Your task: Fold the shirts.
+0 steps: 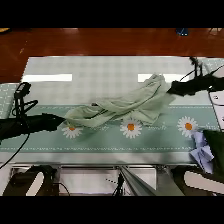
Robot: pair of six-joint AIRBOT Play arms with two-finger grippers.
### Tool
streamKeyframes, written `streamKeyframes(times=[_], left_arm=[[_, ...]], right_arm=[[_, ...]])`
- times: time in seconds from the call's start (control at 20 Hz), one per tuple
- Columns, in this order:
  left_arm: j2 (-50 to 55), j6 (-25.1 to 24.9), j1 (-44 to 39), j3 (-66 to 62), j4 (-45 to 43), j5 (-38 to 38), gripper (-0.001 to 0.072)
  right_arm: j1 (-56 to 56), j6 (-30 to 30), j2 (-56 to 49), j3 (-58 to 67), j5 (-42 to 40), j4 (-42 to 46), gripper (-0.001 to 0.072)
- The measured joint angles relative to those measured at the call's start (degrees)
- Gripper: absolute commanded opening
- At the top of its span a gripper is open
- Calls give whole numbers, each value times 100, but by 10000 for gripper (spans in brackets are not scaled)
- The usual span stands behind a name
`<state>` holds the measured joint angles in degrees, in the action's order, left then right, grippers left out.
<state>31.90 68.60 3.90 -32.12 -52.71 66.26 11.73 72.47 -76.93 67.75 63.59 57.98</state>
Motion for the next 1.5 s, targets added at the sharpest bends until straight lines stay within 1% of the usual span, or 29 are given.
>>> streamKeyframes(times=[0.1,0.25,0.35,0.55,0.7,0.8,0.9,1.1,1.2,1.35,1.5], left_arm=[[0,2,0,-162,-55,-92,27],[-4,15,0,-776,-452,-179,27],[-7,114,0,-1440,-885,-201,27],[-9,518,0,-3143,-1810,-229,27],[-13,713,0,-4398,-2277,-146,27],[-15,778,0,-4988,-2511,31,27],[-20,820,0,-5366,-2769,339,27],[0,848,0,-5521,-2997,970,27],[4,859,0,-5342,-2942,1237,26],[2,861,0,-4758,-2518,1462,27],[-2,866,0,-3897,-2168,1530,27]], right_arm=[[24,0,450,634,-114,-15,30],[42,133,1078,1558,-503,-72,29],[46,289,1462,2146,-879,-57,29],[46,715,2013,3204,-1333,127,29],[46,1012,2236,3934,-1279,487,29],[46,1172,2308,4334,-979,846,29],[46,1276,2337,4555,-503,1239,29],[42,1325,2194,4728,481,1947,29],[42,1307,1943,4760,732,2072,29],[-2,1239,1202,4778,1078,1915,30],[-291,1102,160,4787,1355,1759,30]])
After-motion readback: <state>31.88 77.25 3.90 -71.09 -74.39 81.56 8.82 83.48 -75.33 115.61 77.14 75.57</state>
